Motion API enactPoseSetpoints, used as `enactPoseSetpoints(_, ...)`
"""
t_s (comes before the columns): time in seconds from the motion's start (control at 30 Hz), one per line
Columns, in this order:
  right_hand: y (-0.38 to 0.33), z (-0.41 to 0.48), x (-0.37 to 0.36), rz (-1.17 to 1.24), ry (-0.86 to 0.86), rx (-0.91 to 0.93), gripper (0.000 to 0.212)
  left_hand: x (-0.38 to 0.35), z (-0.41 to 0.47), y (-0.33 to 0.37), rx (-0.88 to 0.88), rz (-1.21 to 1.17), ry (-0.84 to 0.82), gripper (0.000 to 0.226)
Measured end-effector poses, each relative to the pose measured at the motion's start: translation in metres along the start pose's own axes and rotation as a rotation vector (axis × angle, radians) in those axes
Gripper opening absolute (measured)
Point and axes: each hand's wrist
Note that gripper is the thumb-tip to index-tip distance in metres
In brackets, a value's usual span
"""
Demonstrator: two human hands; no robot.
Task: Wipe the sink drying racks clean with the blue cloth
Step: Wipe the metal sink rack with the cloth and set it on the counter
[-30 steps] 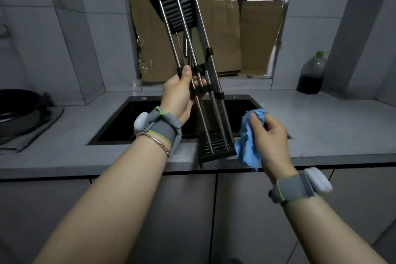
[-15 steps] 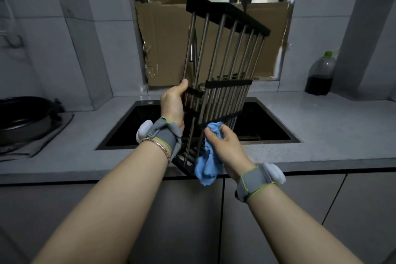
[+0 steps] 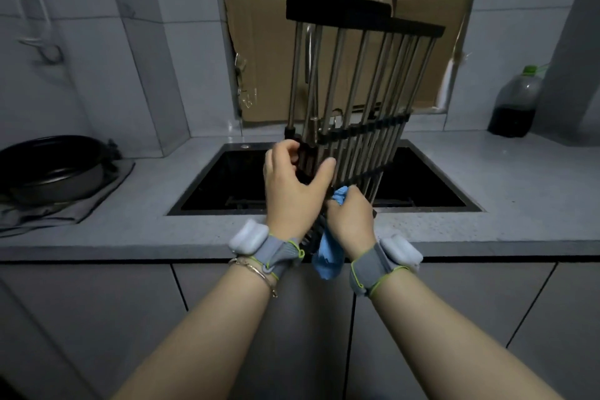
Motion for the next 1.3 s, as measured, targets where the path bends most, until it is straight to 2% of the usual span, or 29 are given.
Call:
enactPoseSetpoints(0.1,0.004,-0.004,0.006,-0.097,-0.071,0.043,0.008,0.006,0.012,-0.002,0.077,-0.049,-0.017,0.038)
enactPoseSetpoints(0.2,0.010,-0.008,0.025,-0.203,-0.108,0.019,0.019,0.014,0.017,-0.006,0.105,-0.077,-0.115,0.036)
enactPoseSetpoints(0.23,0.009,-0.009,0.034,-0.145,-0.079,0.022,0.018,0.017,0.017,-0.008,0.113,-0.094,-0.135,0.035)
enactPoseSetpoints(0.3,-0.001,-0.014,0.051,0.210,0.006,0.081,0.021,0.023,0.019,-0.010,0.132,-0.107,-0.169,0.035)
enactPoseSetpoints(0.33,-0.009,-0.019,0.059,0.412,0.067,0.156,0.025,0.024,0.020,-0.009,0.130,-0.111,-0.189,0.037)
enactPoseSetpoints(0.4,-0.030,-0.025,0.068,0.662,0.143,0.299,0.030,0.026,0.022,-0.007,0.095,-0.090,-0.245,0.048)
enactPoseSetpoints(0.47,-0.048,-0.027,0.066,0.820,0.148,0.368,0.031,0.026,0.025,-0.005,0.068,-0.038,-0.335,0.063)
enactPoseSetpoints(0.5,-0.055,-0.027,0.062,0.879,0.154,0.378,0.030,0.027,0.027,-0.004,0.068,-0.032,-0.370,0.064)
enactPoseSetpoints(0.63,-0.061,-0.032,0.039,1.041,0.116,0.354,0.019,0.035,0.037,0.002,0.092,-0.125,-0.319,0.050)
enactPoseSetpoints(0.7,-0.056,-0.034,0.029,1.021,0.081,0.383,0.013,0.036,0.044,0.007,0.125,-0.093,-0.304,0.027)
enactPoseSetpoints(0.8,-0.050,-0.035,0.017,0.909,0.051,0.378,0.009,0.036,0.054,0.009,0.117,-0.048,-0.299,0.034)
enactPoseSetpoints(0.87,-0.042,-0.037,0.009,0.728,0.036,0.357,0.018,0.037,0.053,0.011,0.105,-0.173,-0.333,0.035)
enactPoseSetpoints(0.97,-0.034,-0.044,0.002,0.478,0.028,0.352,0.023,0.032,0.051,0.007,0.174,-0.336,-0.361,0.025)
enactPoseSetpoints(1.17,-0.045,-0.043,-0.003,0.446,0.066,0.559,0.061,0.027,0.051,0.003,0.160,-0.310,-0.335,0.032)
enactPoseSetpoints(1.23,-0.045,-0.037,-0.010,0.351,0.177,0.573,0.047,0.029,0.051,0.005,0.150,-0.324,-0.359,0.033)
enactPoseSetpoints(1.3,-0.042,-0.028,-0.014,0.180,0.358,0.634,0.032,0.030,0.050,0.006,0.145,-0.344,-0.400,0.034)
Point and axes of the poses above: each hand's wrist, its own z-axis towards the middle knuckle, its own x-axis out of the back of the hand, y = z × x, and after that the axes turned 15 degrees about -y, right-handed
